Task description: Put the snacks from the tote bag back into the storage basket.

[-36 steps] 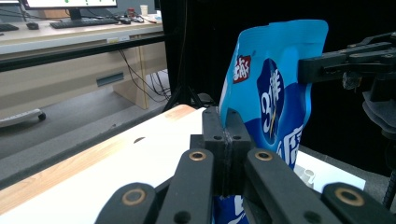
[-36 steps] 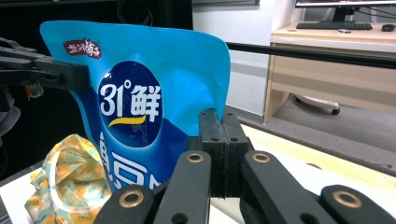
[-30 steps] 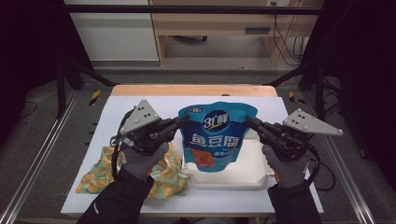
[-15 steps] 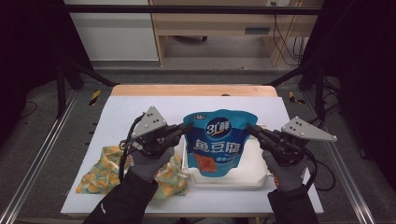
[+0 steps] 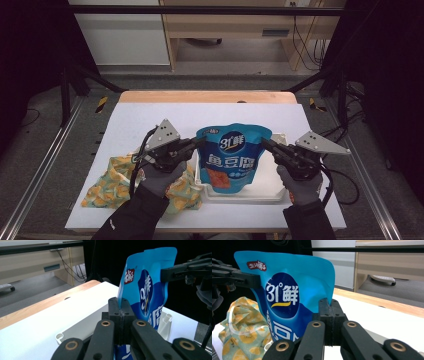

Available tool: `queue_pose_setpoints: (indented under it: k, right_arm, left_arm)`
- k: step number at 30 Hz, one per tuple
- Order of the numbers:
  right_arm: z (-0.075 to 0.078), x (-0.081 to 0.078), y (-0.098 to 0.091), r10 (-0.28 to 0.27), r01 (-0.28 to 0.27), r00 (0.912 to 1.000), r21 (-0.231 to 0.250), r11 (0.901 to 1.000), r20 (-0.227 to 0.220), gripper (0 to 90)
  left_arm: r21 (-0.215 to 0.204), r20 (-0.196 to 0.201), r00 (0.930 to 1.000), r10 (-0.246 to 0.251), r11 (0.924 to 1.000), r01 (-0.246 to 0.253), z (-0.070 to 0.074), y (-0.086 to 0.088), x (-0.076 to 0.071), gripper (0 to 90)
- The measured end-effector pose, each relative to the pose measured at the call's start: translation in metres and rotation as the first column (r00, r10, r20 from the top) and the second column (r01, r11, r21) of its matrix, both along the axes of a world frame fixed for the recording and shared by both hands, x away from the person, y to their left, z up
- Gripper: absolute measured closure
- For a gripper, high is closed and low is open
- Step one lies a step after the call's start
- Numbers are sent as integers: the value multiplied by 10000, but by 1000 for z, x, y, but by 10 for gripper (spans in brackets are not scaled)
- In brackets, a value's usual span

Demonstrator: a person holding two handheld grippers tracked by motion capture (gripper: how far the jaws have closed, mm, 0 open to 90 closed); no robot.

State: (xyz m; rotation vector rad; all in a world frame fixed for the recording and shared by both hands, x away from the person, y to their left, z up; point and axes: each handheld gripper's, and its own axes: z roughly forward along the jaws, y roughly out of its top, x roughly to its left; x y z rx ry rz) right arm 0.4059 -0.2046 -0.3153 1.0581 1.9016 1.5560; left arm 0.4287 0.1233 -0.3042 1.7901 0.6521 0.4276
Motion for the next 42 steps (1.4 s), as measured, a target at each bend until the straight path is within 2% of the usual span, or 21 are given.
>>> queue_pose_setpoints:
  k: [24,34,41,42]
  right_arm:
    - [-16,4,6,52,-63,9993,-264,9996,-379,900]
    - [-20,2,6,71,-83,9990,-277,9996,-431,900]
    - [-20,1,8,-43,32,9995,-362,9993,-307,860]
    - [-20,1,8,-102,93,9997,-384,9992,-240,825]
  left_arm:
    - [26,-402,9992,78,10000,-77,-21,4,1,900]
    - [-24,-342,9993,130,9999,-131,-25,5,-1,899]
    - [-139,-356,9993,142,9998,-147,-27,9,-1,828]
    - [-67,-349,9993,118,9999,-120,-27,10,-1,819]
